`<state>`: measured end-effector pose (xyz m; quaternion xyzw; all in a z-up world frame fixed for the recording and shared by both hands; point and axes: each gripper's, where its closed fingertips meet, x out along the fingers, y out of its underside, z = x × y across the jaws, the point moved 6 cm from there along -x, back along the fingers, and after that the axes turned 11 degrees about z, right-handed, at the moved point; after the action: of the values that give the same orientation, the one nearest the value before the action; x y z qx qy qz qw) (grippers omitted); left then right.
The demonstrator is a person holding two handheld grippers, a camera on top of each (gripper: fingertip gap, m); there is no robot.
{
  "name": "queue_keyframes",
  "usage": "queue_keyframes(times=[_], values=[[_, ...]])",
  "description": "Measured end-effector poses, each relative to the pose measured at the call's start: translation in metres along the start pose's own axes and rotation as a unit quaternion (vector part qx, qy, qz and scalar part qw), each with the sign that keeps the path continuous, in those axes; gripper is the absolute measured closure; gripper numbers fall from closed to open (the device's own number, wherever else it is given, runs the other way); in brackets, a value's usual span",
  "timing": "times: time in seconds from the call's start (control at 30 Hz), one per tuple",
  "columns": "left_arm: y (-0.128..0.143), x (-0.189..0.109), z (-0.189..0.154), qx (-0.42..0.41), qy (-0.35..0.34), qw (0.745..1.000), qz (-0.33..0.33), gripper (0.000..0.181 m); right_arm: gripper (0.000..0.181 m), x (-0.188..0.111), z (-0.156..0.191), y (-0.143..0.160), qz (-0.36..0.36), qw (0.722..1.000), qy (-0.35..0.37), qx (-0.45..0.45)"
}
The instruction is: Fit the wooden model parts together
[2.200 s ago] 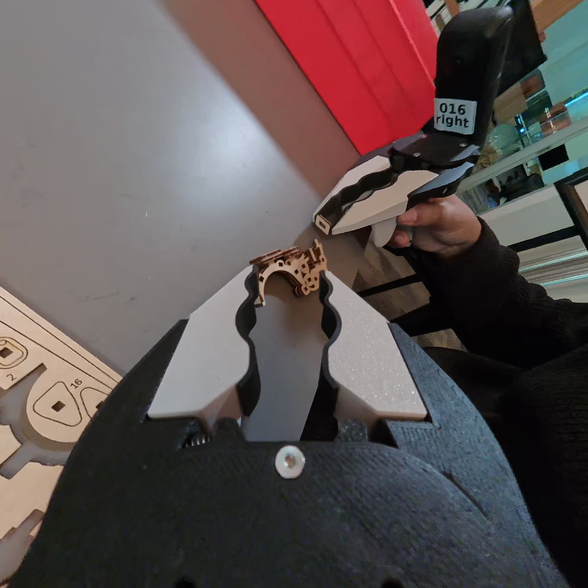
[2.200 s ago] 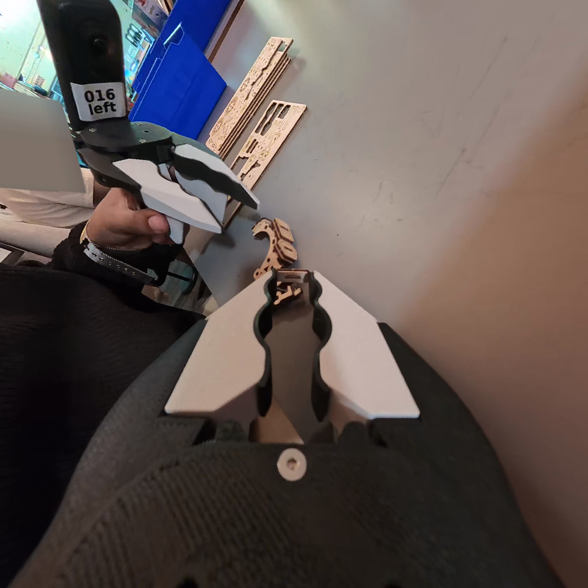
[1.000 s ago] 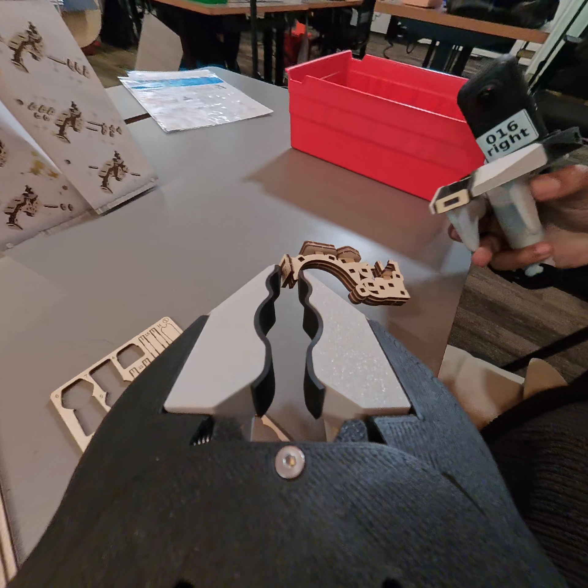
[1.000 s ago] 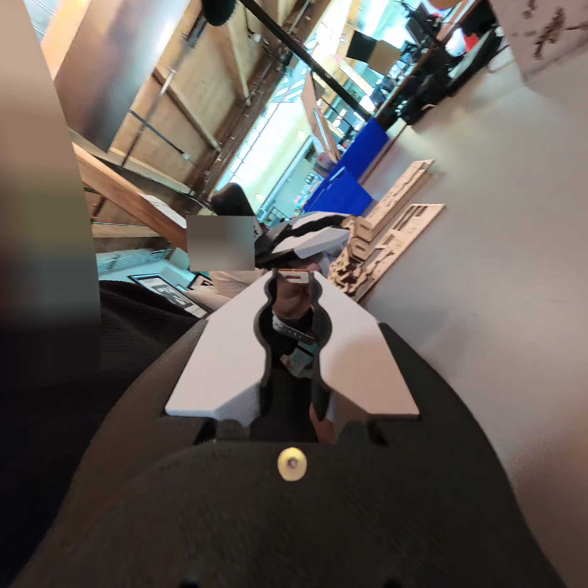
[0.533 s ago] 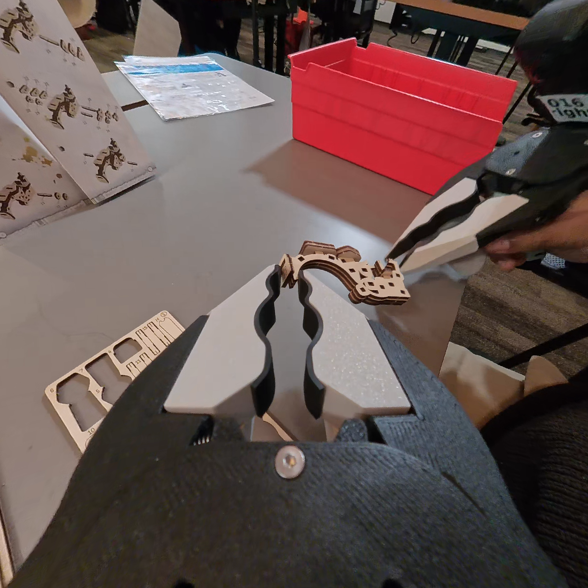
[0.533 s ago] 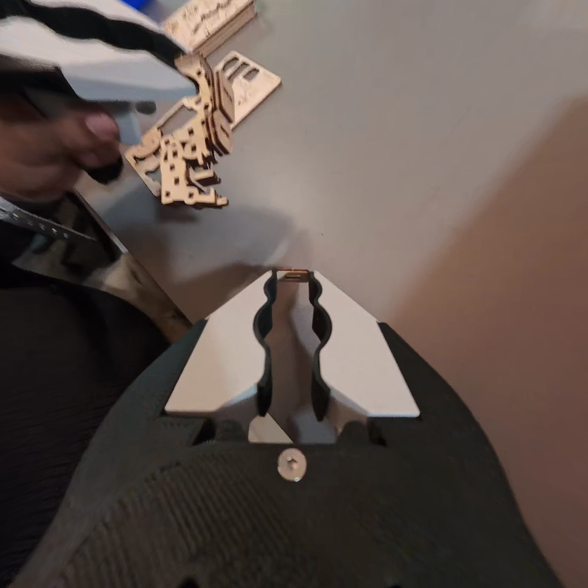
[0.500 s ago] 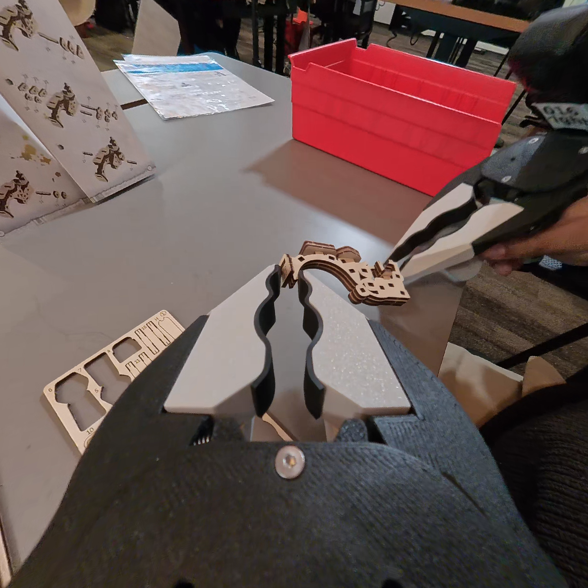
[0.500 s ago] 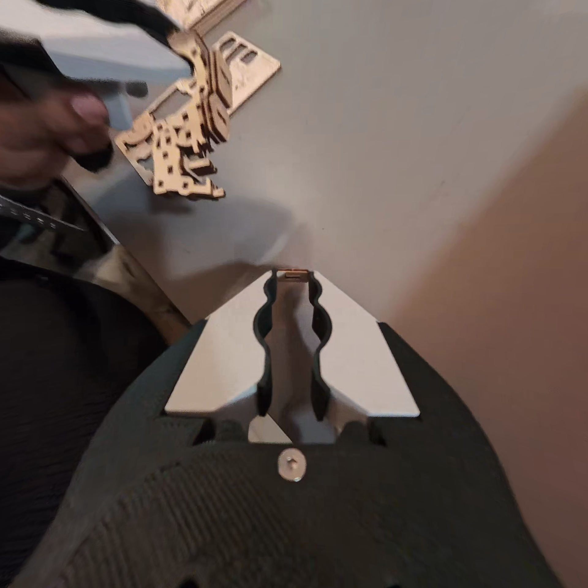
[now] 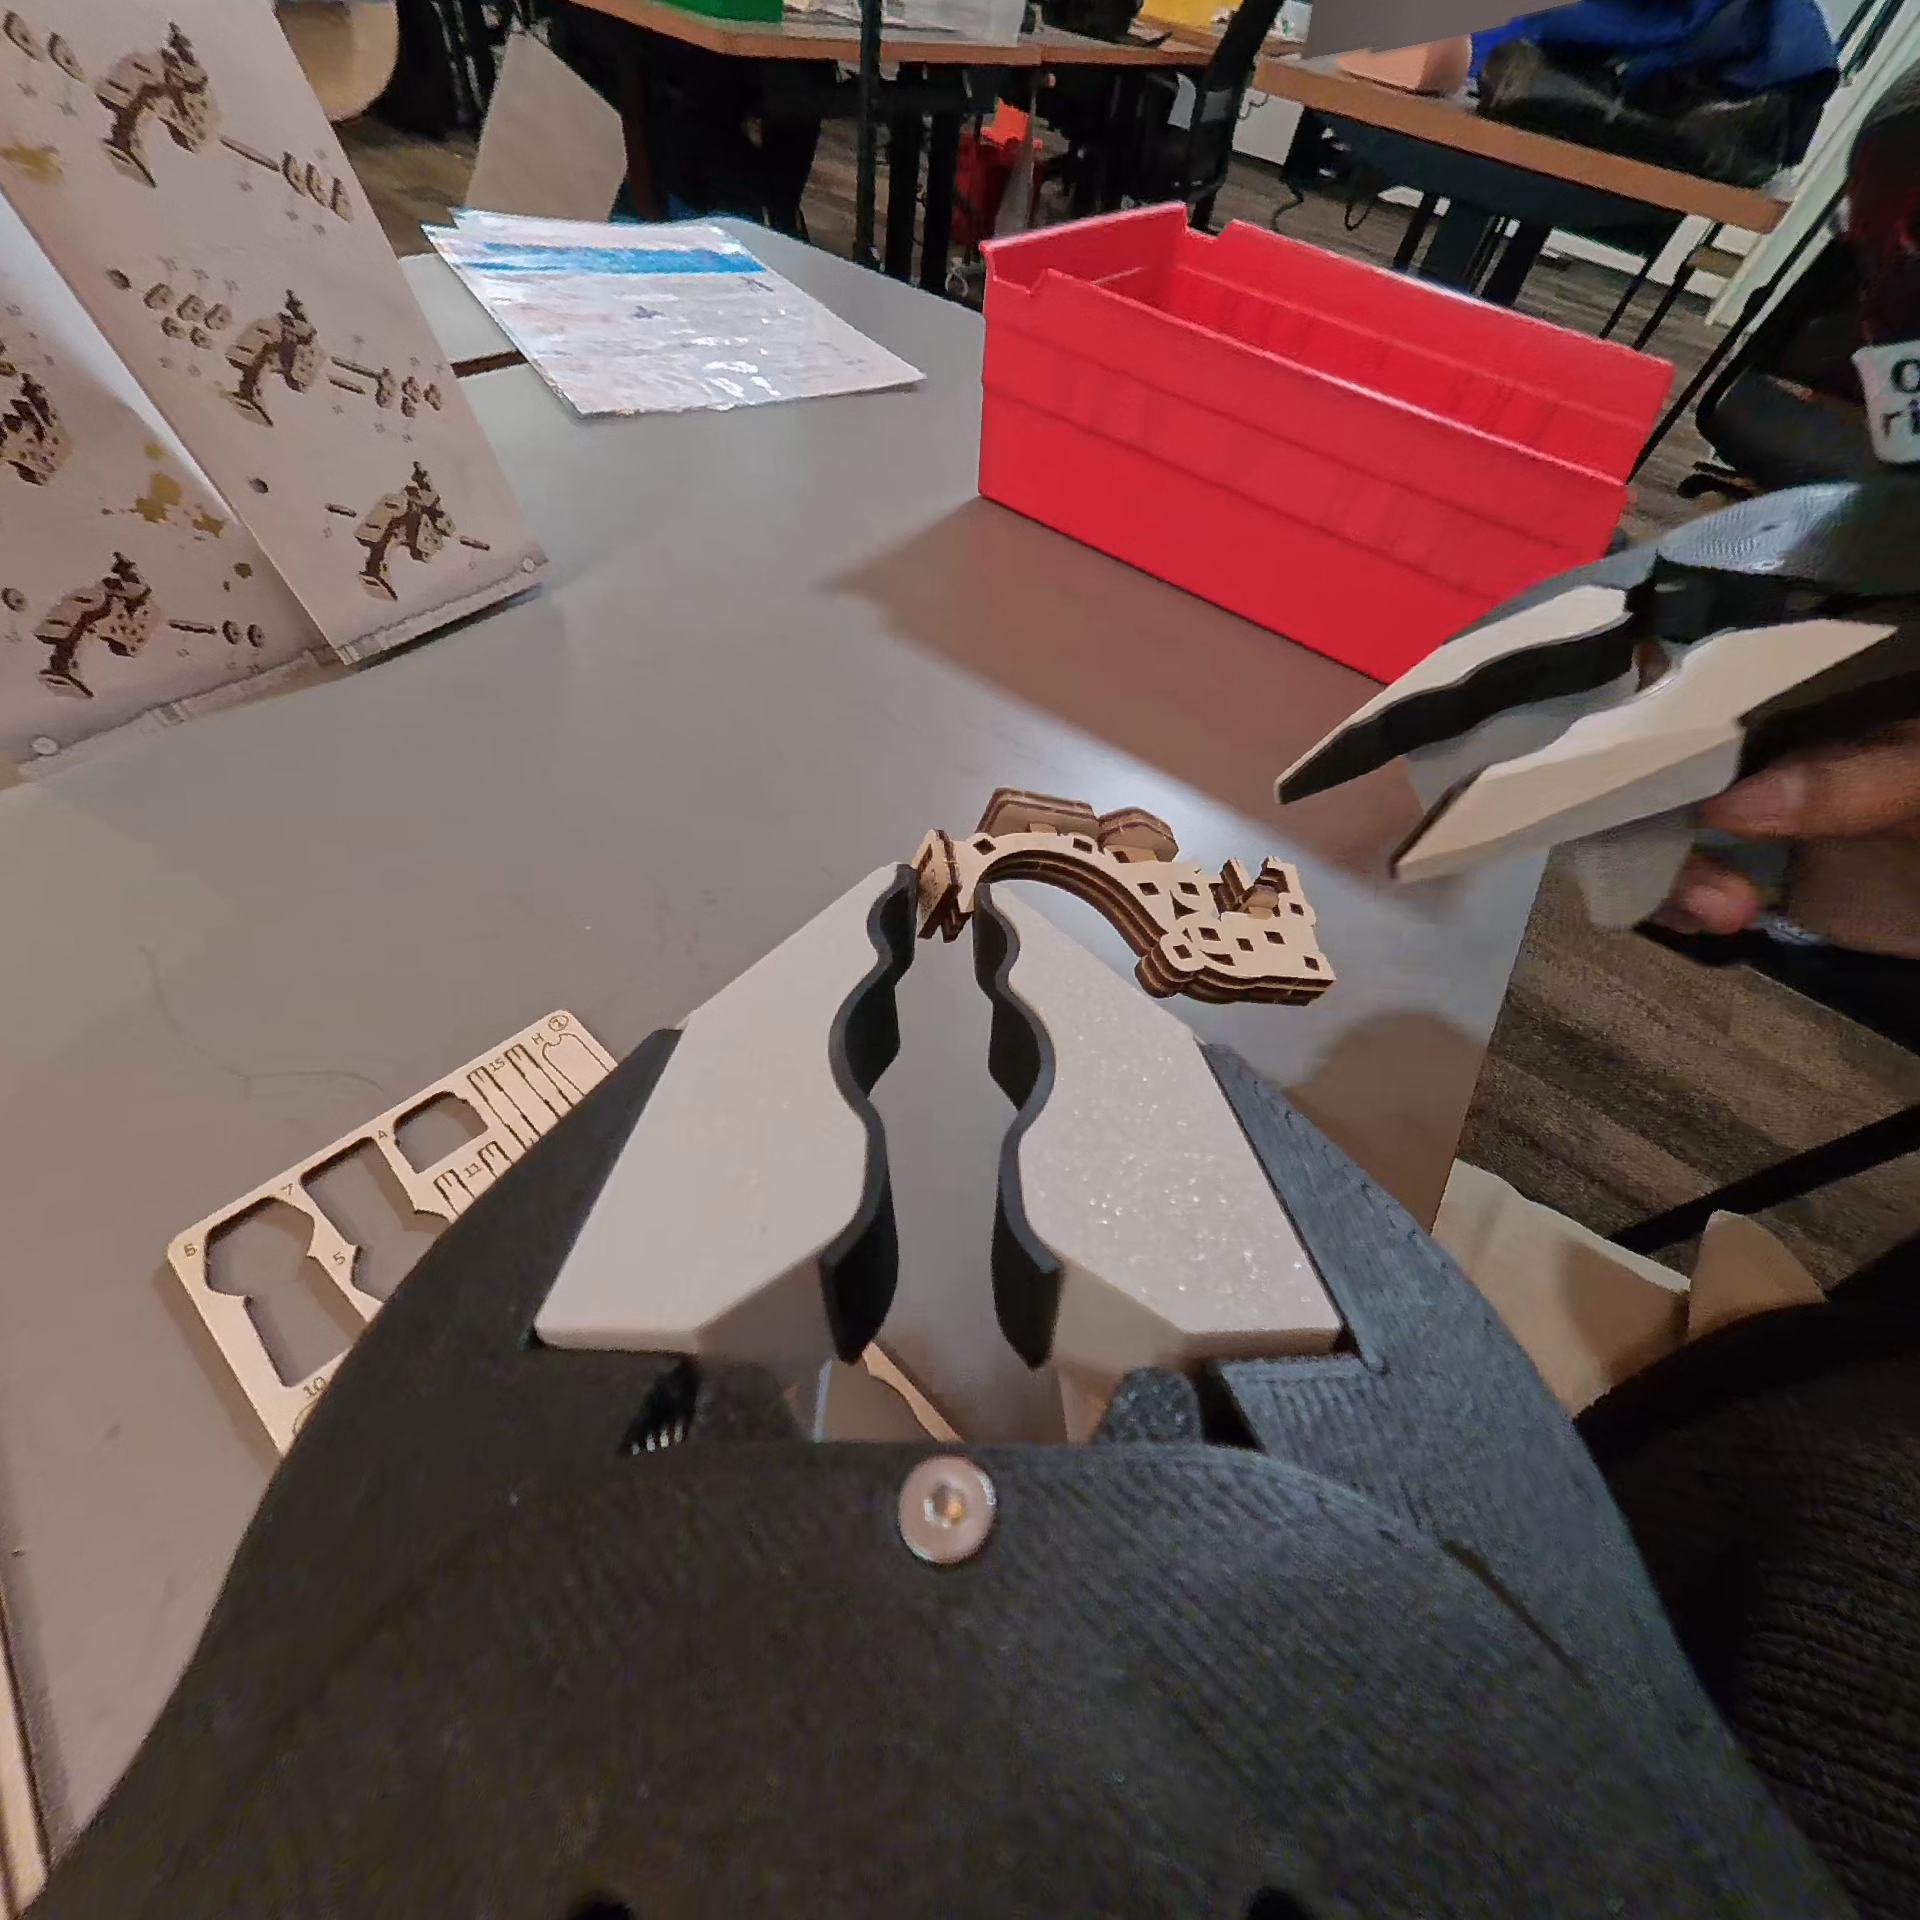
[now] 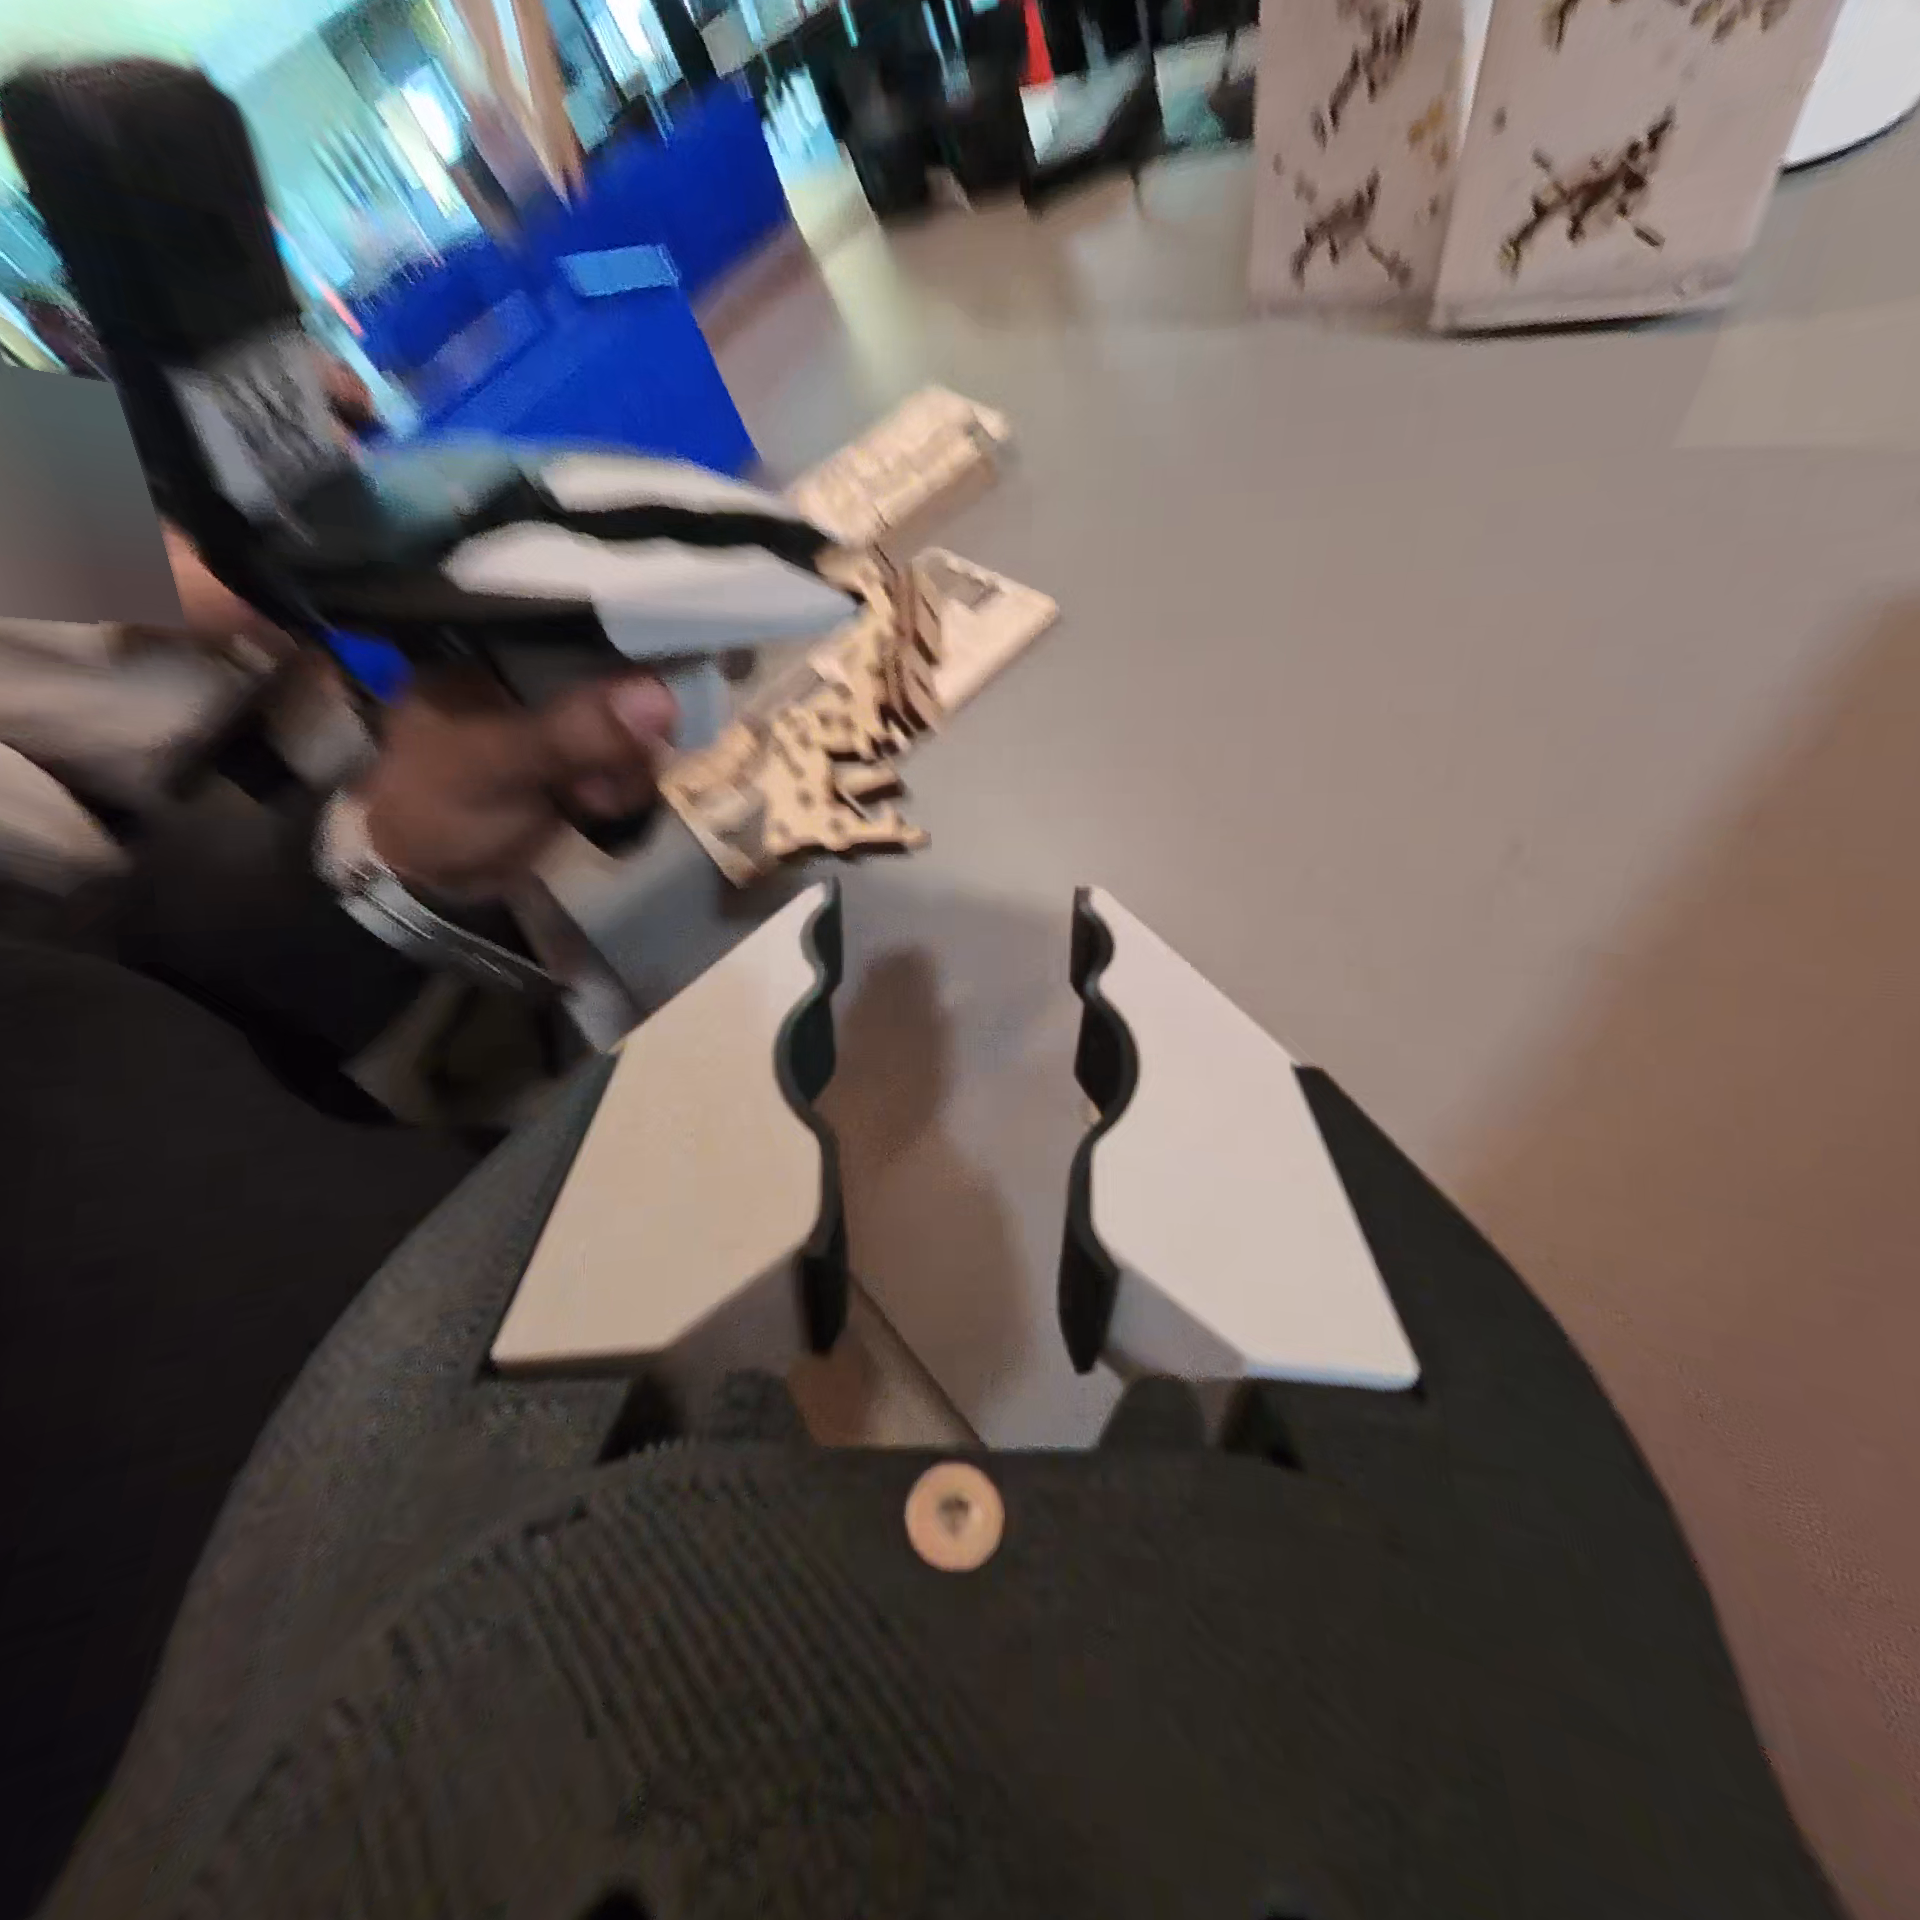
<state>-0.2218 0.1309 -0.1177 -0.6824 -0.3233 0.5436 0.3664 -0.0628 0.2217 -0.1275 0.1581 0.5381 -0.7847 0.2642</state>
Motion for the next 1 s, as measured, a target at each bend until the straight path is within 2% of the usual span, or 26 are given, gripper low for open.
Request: queue_keyframes(times=[0.1, 0.3, 0.4, 0.53, 0.6, 0.77, 0.8, 0.93, 1.0], values=[[-0.006, -0.006, -0.001, 0.000, -0.005, 0.999, -0.033, 0.172, 0.144, 0.000, 0.017, -0.010, -0.091, 0.990, -0.082, 0.075], [-0.017, -0.022, -0.004, 0.000, -0.014, 0.995, -0.099, 0.172, 0.139, 0.013, 0.035, -0.007, -0.149, 0.954, -0.178, 0.189], [-0.020, -0.023, -0.010, 0.008, -0.010, 0.994, -0.107, 0.172, 0.144, 0.015, 0.033, -0.005, -0.163, 0.929, -0.236, 0.234], [-0.020, -0.020, -0.019, 0.027, -0.008, 0.994, -0.102, 0.172, 0.156, 0.014, 0.037, -0.006, -0.167, 0.920, -0.266, 0.236], [-0.020, -0.019, -0.022, 0.033, -0.008, 0.994, -0.103, 0.172, 0.169, 0.014, 0.038, -0.005, -0.167, 0.917, -0.274, 0.238], [-0.020, -0.018, -0.022, 0.016, 0.011, 0.994, -0.104, 0.171, 0.172, 0.014, 0.035, -0.004, -0.175, 0.897, -0.306, 0.265], [-0.020, -0.017, -0.021, 0.005, 0.019, 0.994, -0.105, 0.169, 0.172, 0.014, 0.034, -0.004, -0.179, 0.893, -0.312, 0.269], [-0.021, -0.015, -0.015, -0.092, 0.089, 0.984, -0.127, 0.120, 0.173, 0.007, 0.028, -0.007, -0.209, 0.882, -0.323, 0.272], [-0.019, -0.014, -0.011, -0.143, 0.129, 0.972, -0.138, 0.111, 0.173, 0.001, 0.023, -0.009, -0.225, 0.885, -0.312, 0.263]])
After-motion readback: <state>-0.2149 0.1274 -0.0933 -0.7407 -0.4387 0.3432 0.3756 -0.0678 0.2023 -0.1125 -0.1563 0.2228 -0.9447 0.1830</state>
